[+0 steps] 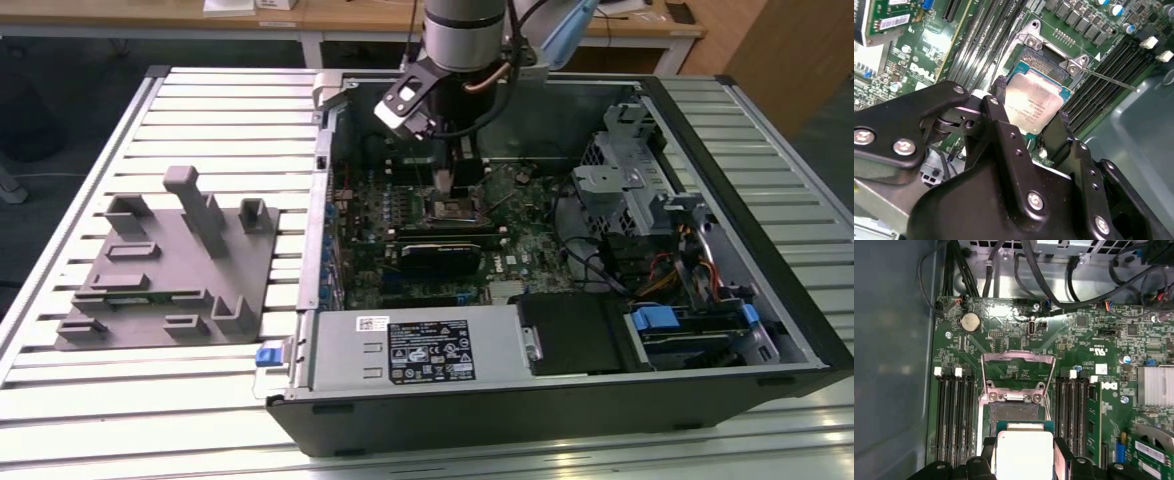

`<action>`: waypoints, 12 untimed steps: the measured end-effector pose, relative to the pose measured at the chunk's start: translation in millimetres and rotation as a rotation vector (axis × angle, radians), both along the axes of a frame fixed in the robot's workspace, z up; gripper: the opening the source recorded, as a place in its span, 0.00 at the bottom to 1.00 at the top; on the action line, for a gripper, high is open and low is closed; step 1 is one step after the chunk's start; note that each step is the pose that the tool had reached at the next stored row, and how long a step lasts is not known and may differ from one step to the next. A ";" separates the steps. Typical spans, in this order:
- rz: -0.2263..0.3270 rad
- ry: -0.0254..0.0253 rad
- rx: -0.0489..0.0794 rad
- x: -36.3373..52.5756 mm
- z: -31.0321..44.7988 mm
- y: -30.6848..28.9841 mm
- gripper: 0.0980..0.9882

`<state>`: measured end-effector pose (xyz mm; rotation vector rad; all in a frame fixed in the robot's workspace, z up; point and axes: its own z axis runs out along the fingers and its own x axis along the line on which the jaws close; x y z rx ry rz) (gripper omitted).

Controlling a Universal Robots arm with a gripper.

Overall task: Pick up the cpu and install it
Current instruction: 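Place the cpu into insertion slot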

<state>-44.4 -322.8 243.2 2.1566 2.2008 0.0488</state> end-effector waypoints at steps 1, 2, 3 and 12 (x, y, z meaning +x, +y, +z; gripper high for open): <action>0.000 0.0000 0.000 0.1 -1.8 0.0 0.50; 0.000 0.0000 0.000 0.2 -3.4 0.0 0.50; 0.000 -0.0001 0.000 0.2 -4.5 0.0 0.50; 0.000 0.0000 0.001 1.1 -16.8 0.4 0.50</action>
